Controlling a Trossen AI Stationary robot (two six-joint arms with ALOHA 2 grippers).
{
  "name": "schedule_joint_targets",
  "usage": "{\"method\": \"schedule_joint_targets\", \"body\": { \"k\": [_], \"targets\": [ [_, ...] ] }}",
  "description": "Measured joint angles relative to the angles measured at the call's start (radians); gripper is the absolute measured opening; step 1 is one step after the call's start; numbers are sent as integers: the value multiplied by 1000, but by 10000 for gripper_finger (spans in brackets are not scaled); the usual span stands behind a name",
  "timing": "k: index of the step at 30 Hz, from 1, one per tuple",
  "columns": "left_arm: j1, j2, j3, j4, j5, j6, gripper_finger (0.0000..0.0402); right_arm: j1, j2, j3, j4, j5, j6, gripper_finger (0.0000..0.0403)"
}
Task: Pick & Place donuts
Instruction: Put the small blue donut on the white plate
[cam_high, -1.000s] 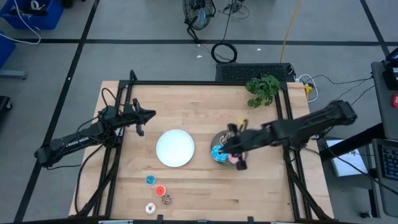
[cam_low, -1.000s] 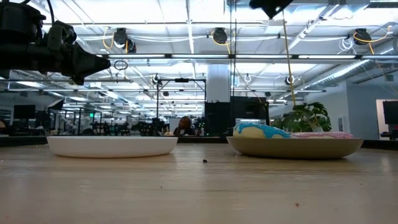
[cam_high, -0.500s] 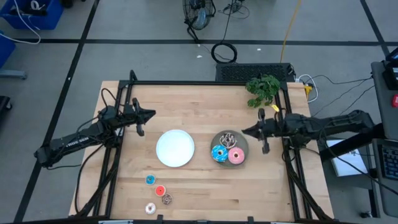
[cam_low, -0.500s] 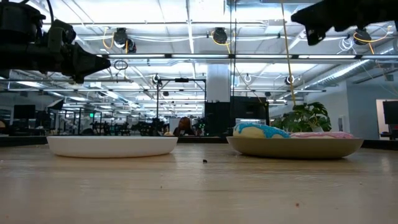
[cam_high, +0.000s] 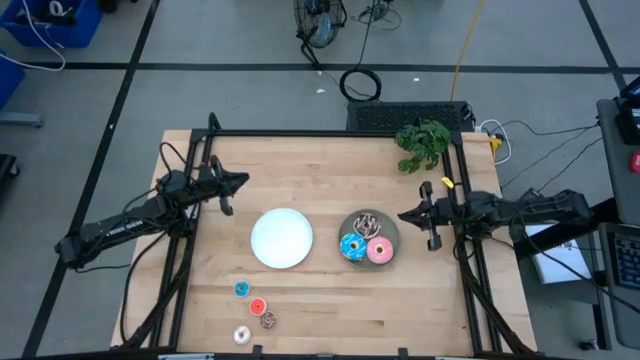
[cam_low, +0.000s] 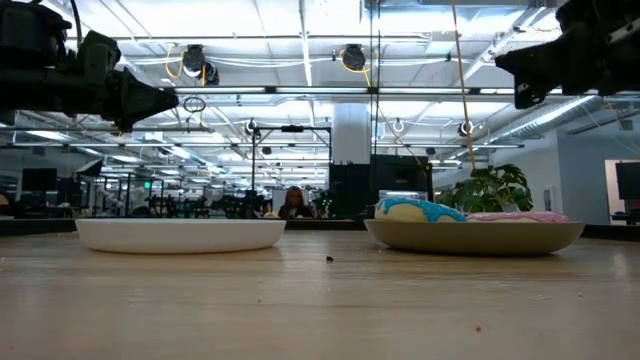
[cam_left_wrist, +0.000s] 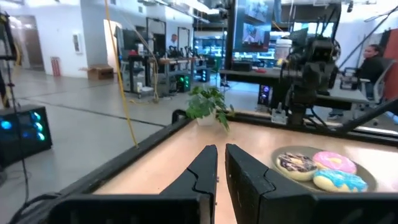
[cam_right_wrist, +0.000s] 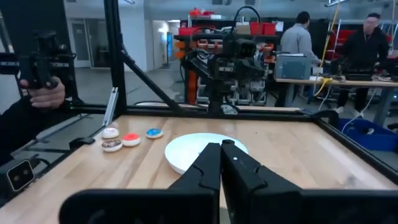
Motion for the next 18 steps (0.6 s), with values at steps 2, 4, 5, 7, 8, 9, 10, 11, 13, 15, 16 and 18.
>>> {"method": "schedule_joint_targets", "body": {
  "k": [2, 4, 5, 7, 8, 9, 10, 11, 13, 15, 16, 18],
  "targets": [
    [0, 0, 0, 31, -11, 2, 37, -4, -28, -36, 22, 5, -4, 0],
    [0, 0, 0, 51, -12, 7, 37, -12, -47, -72, 64, 9, -14, 0],
    [0, 0, 0, 53, -12, 17, 37, -16, -54, -91, 107, 9, -16, 0],
    [0, 0, 0, 52, -13, 31, 37, -27, -63, -108, 131, 8, -18, 0],
    [0, 0, 0, 48, -12, 37, 37, -30, -60, -109, 111, 8, -18, 0],
    [0, 0, 0, 44, -12, 42, 37, -34, -55, -109, 95, 10, -17, 0],
    [0, 0, 0, 40, -11, 43, 37, -35, -52, -109, 98, 13, -18, 0],
    [0, 0, 0, 32, -8, 40, 37, -35, -55, -110, 99, 16, -21, 0],
    [0, 0, 0, -7, 30, 24, 37, -35, -57, -110, 112, 24, -43, 0],
    [-4, 0, 7, -76, 99, 34, 37, -35, -54, -110, 95, 25, -67, 0],
    [-10, 0, 22, -129, 118, 35, 37, -35, -53, -111, 98, 25, -80, 0],
    [-36, 0, 76, -248, 115, 36, 37, -35, -52, -111, 101, 25, -96, 0]
  ]
}}
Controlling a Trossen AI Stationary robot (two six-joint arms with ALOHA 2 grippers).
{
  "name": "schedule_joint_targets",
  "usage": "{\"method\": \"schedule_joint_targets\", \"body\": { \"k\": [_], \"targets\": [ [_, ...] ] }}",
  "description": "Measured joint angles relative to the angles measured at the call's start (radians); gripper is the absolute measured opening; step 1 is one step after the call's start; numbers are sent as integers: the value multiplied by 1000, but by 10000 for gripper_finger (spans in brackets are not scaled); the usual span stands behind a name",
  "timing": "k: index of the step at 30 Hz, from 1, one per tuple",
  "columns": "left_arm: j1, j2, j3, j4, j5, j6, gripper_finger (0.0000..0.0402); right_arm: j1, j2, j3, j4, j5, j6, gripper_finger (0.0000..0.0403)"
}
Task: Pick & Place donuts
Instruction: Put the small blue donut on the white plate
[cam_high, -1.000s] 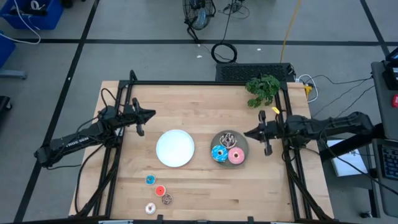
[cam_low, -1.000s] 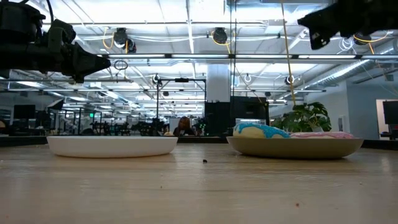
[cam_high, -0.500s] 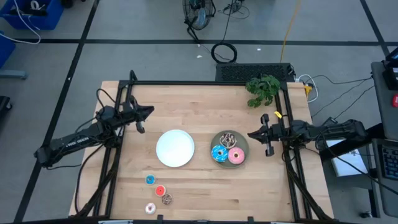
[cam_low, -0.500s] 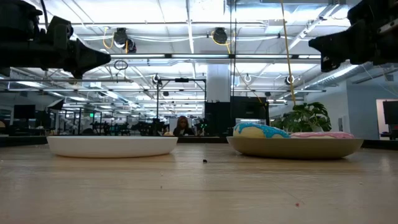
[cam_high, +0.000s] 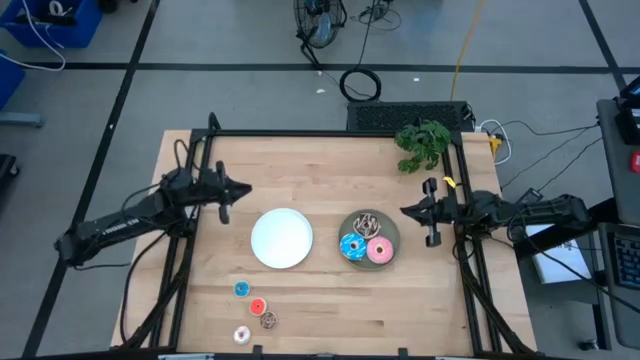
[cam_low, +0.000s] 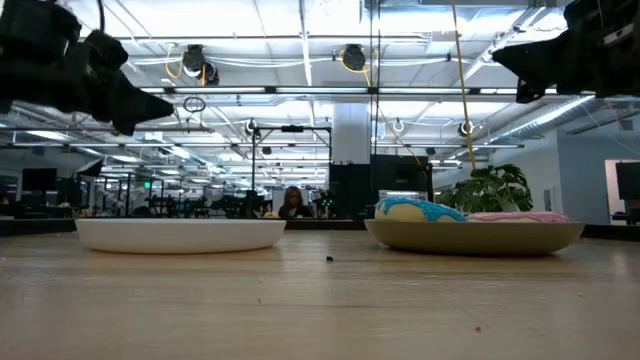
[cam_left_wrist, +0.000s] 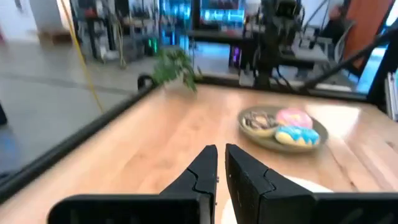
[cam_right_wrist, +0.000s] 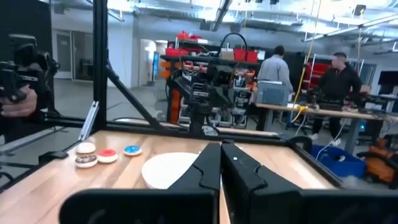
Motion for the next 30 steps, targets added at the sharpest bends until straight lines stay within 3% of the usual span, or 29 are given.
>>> {"method": "schedule_joint_targets", "body": {
  "k": [3, 8, 14, 18, 22, 30],
  "targets": [
    [-77, 9, 121, -157, -84, 11, 37, 0, 2, 0, -5, 1, -2, 0],
    [-272, 106, 335, -259, -284, -21, 37, 0, 1, -1, -4, 0, -11, 0],
    [-496, 369, 511, -363, -520, -64, 37, 0, 2, -2, -8, 1, -55, 0],
    [-583, 574, 591, -587, -633, -95, 37, 0, 2, -2, -35, 1, -71, 0],
    [-618, 723, 652, -745, -647, -235, 38, 0, 2, -2, -41, 1, -70, 0],
    [-773, 864, 727, -927, -506, -479, 46, 0, 2, -2, -67, 5, -72, 0]
  ]
}}
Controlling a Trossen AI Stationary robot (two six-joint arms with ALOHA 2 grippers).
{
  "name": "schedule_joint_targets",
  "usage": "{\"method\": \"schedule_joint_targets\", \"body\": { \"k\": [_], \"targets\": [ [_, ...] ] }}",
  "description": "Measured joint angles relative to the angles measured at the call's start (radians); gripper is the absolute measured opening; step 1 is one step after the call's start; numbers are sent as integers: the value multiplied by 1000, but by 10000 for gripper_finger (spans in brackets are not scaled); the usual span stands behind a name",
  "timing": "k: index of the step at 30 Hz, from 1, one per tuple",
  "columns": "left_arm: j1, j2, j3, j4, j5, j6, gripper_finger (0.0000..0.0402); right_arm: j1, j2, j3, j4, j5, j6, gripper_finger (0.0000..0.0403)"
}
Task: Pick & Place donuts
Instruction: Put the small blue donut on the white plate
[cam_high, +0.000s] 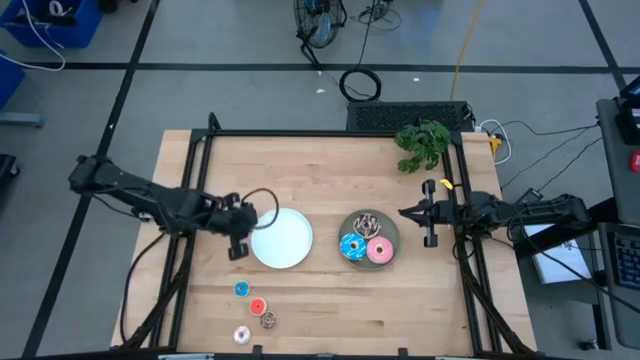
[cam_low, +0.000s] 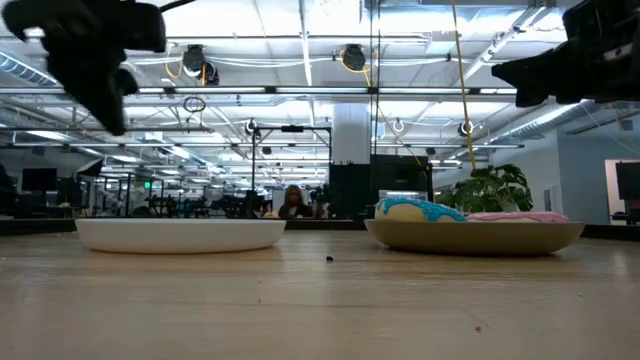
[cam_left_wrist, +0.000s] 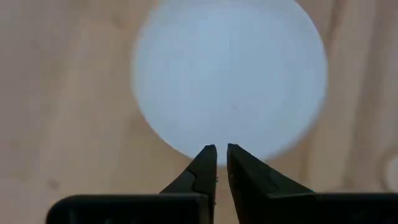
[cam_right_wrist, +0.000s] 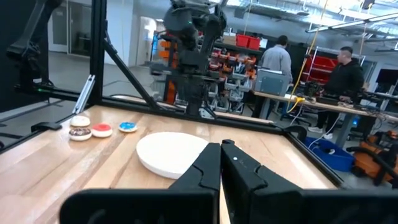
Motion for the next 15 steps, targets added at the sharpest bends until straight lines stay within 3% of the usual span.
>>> {"method": "schedule_joint_targets", "body": {
  "k": [4, 11, 15],
  "targets": [
    [-82, 33, 2, 3, 113, -219, 97, 0, 0, 0, -13, 1, 0, 0],
    [-217, 122, 0, 9, 152, -375, 241, 0, 0, 0, -13, 1, -20, 0],
    [-314, 188, 0, 25, 153, -425, 299, 0, 0, 0, -12, 1, -32, 0]
  ]
}}
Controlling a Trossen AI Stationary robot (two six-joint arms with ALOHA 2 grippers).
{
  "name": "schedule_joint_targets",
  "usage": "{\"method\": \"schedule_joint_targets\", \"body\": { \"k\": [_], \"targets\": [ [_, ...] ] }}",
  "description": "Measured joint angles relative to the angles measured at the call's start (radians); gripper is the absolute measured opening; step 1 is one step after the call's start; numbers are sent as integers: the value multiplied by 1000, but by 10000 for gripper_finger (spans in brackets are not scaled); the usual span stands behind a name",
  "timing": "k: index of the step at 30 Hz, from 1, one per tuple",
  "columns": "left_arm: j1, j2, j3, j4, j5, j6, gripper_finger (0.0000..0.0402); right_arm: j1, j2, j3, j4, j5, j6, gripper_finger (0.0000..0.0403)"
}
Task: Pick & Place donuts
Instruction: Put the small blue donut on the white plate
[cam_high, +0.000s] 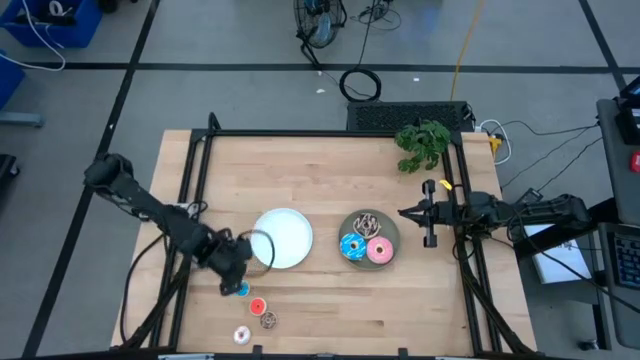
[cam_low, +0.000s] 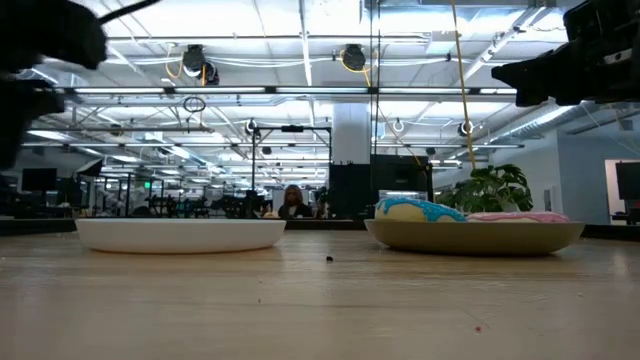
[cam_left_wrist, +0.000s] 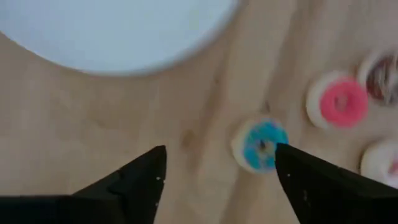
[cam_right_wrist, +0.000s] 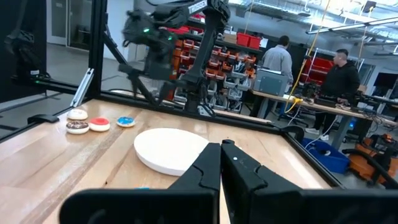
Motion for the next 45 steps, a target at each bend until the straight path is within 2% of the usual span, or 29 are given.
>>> {"method": "schedule_joint_targets", "body": {
  "k": [4, 9, 15, 23, 31, 45],
  "targets": [
    [-69, 58, -1, 127, 31, -3, 327, 0, 0, 0, 1, 0, 0, 0],
    [-119, 139, -1, 243, 22, 1, 337, 0, 0, 0, 1, 0, 31, 0],
    [-135, 213, -1, 243, 35, 10, 332, 0, 0, 0, 1, -3, 73, 0],
    [-140, 243, -1, 248, 43, 27, 307, 2, 3, 0, 0, -4, 97, 0],
    [-140, 281, -1, 252, -23, 97, 290, 2, 22, 0, 0, -4, 98, 0],
    [-140, 348, 3, 233, 34, 151, 289, 2, 34, 0, 1, -4, 93, 0]
  ]
}}
